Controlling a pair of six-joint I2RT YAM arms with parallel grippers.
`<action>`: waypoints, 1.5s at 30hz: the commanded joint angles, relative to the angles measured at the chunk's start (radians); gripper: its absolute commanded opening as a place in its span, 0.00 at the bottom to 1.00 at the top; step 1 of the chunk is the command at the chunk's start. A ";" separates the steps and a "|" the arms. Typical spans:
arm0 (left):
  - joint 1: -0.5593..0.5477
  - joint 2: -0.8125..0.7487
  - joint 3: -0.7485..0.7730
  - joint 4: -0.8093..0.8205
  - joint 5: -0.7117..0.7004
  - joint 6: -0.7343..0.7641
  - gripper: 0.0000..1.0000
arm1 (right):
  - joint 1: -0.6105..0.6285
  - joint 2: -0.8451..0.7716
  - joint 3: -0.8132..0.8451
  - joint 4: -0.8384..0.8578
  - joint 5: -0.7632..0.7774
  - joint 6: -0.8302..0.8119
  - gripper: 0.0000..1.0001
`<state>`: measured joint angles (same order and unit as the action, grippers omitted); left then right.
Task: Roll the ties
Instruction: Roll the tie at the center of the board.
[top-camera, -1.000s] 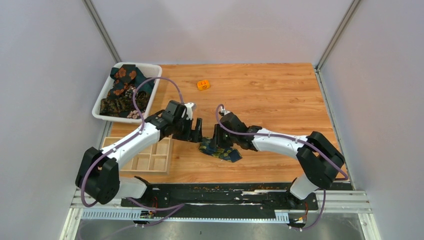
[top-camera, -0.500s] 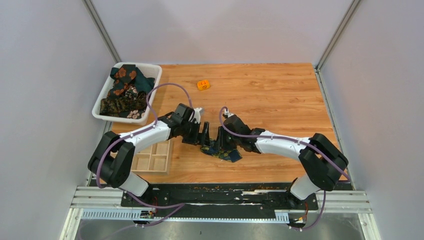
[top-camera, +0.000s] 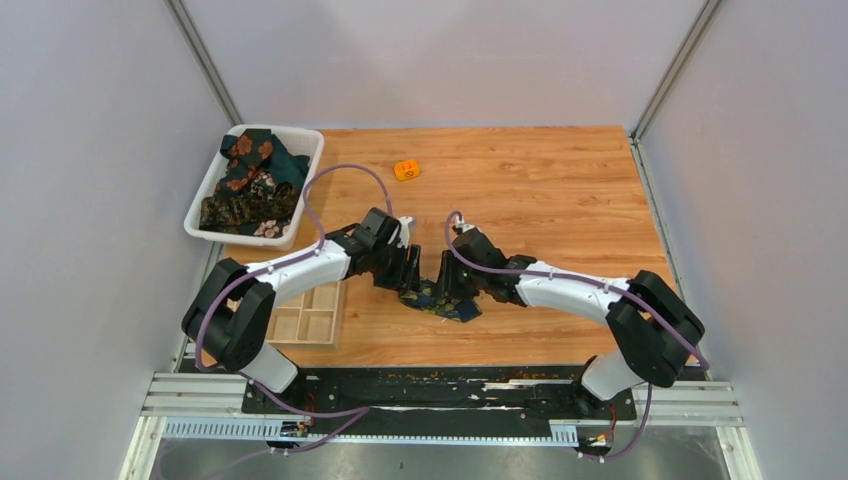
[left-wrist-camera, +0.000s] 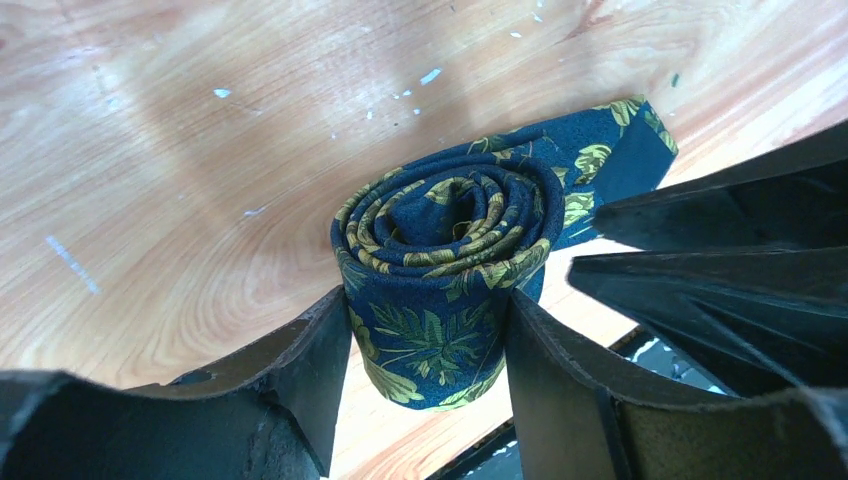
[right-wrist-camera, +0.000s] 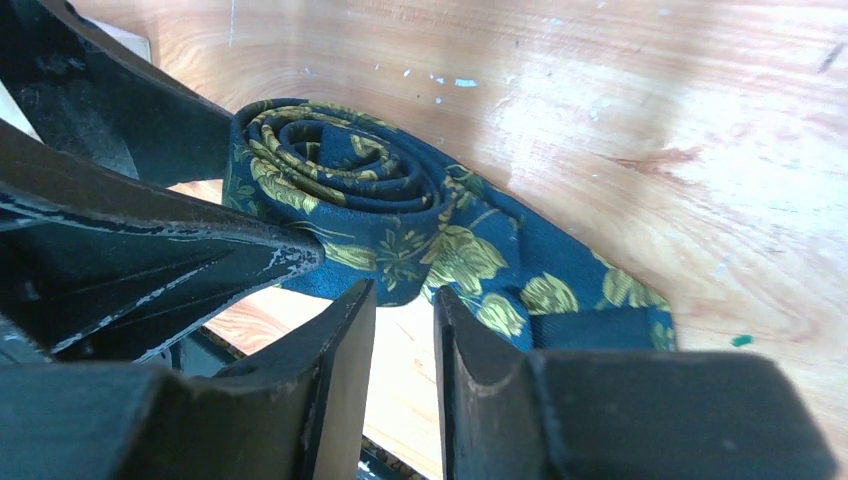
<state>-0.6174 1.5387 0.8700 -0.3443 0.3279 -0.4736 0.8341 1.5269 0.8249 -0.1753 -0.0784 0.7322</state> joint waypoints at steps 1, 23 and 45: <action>-0.029 -0.016 0.084 -0.167 -0.221 0.026 0.62 | -0.022 -0.091 0.016 -0.046 0.057 -0.024 0.30; -0.238 0.324 0.484 -0.607 -0.858 -0.105 0.62 | -0.097 -0.253 -0.038 -0.141 0.125 -0.054 0.33; -0.321 0.314 0.627 -0.654 -0.763 -0.115 0.79 | -0.113 -0.298 -0.065 -0.137 0.124 -0.044 0.33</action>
<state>-0.9230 1.8736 1.4368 -0.9756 -0.4347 -0.5781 0.7288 1.2636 0.7654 -0.3309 0.0296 0.6930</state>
